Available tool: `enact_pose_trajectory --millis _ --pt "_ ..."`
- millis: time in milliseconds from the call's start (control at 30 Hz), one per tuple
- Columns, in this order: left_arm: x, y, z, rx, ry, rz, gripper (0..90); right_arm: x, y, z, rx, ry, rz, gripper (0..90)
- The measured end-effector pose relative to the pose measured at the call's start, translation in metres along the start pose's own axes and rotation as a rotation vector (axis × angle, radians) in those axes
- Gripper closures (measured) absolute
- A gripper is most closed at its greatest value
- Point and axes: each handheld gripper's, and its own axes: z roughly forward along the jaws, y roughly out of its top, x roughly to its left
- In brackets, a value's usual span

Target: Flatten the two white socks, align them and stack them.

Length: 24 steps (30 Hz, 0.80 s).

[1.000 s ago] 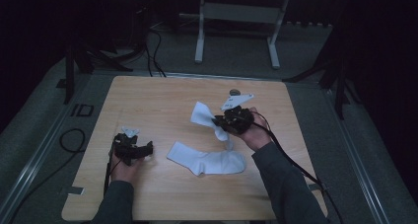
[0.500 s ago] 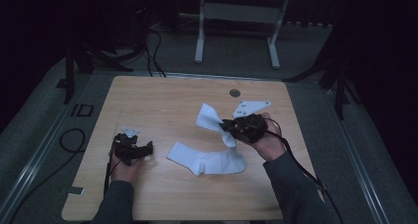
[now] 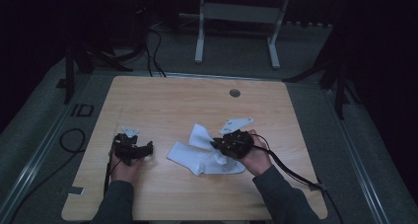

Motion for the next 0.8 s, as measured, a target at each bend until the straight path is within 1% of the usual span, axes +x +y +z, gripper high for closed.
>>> enact_pose_trajectory --millis 67,167,233,333,400,433,533,600,633,700,767,800 --pt "0.000 0.000 0.000 0.001 0.000 0.000 15.1 0.002 -0.001 0.007 0.001 0.008 0.015 82.2" --pt "-0.001 0.000 -0.001 0.008 0.001 0.000 15.2 0.005 -0.003 0.016 0.005 0.027 0.024 82.0" --pt "-0.004 0.001 -0.003 0.015 0.007 -0.007 17.3 0.007 -0.004 0.022 0.015 0.022 0.023 82.0" --pt "-0.007 0.001 -0.005 0.019 0.003 -0.001 25.2 0.011 -0.007 0.030 0.031 0.023 0.017 81.9" --pt "-0.008 0.001 -0.006 0.017 -0.005 0.006 29.6 0.012 -0.008 0.033 0.034 0.032 0.018 81.9" --pt "-0.009 0.001 -0.007 0.020 -0.006 0.015 31.2 0.012 -0.008 0.034 0.037 0.035 0.022 81.9" --pt "-0.009 0.001 -0.009 0.027 -0.023 0.023 37.5 0.012 -0.008 0.037 0.036 0.043 0.029 81.9" --pt "-0.011 0.000 -0.011 0.028 -0.025 0.035 42.7 0.012 -0.007 0.038 0.037 0.058 0.036 81.9" --pt "-0.012 0.000 -0.012 0.029 -0.021 0.048 45.9 0.012 -0.005 0.039 0.043 0.056 0.037 81.9" --pt "-0.015 0.000 -0.014 0.026 -0.010 0.073 51.3 0.015 -0.001 0.040 0.046 0.054 0.023 81.9" --pt "-0.016 0.000 -0.015 0.027 -0.010 0.081 54.8 0.018 0.005 0.042 0.042 0.060 0.013 81.9" --pt "-0.017 0.000 -0.015 0.027 -0.017 0.085 55.9 0.019 0.007 0.044 0.043 0.059 0.009 81.9"
